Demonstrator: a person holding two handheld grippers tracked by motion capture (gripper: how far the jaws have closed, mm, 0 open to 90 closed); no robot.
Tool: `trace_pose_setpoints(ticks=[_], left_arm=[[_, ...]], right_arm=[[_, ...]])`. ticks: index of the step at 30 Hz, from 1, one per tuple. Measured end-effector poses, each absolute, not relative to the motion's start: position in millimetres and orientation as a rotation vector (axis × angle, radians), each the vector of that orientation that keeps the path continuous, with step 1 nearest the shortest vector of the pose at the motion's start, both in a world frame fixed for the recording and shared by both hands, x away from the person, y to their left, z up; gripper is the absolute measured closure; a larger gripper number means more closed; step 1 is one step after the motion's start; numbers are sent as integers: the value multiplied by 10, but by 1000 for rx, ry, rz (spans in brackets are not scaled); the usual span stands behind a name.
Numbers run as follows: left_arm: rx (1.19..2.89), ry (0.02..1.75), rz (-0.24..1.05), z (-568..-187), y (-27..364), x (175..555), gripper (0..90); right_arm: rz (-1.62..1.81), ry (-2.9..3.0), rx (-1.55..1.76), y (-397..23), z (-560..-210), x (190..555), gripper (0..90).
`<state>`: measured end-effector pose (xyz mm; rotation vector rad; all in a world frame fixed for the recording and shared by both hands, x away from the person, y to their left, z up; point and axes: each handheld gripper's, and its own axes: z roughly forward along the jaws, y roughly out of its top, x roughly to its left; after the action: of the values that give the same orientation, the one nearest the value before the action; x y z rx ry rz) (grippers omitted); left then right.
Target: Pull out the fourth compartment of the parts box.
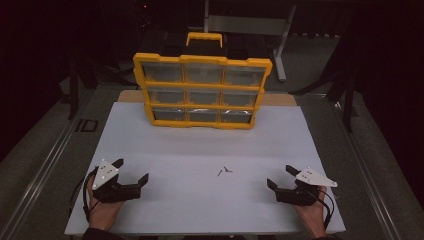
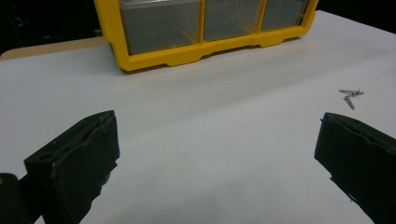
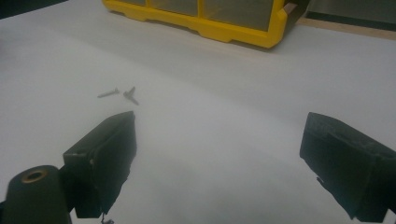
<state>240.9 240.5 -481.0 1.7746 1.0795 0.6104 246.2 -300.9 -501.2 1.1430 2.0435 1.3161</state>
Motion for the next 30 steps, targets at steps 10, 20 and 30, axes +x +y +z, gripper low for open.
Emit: trace_pose_setpoints(ticks=[10,20,30], left_arm=[[1798,1103,614,-4840,2390,2459,6],[1833,1142,620,-4861,2356,2519,5],[1836,1141,663,-4793,2294,2575,23]], right_arm=[[1294,2068,1135,-2990,-5036,2480,109],[1277,2089,1128,-2976,-5053,2493,108],[1269,2105,1118,-2964,-5071,2507,108]])
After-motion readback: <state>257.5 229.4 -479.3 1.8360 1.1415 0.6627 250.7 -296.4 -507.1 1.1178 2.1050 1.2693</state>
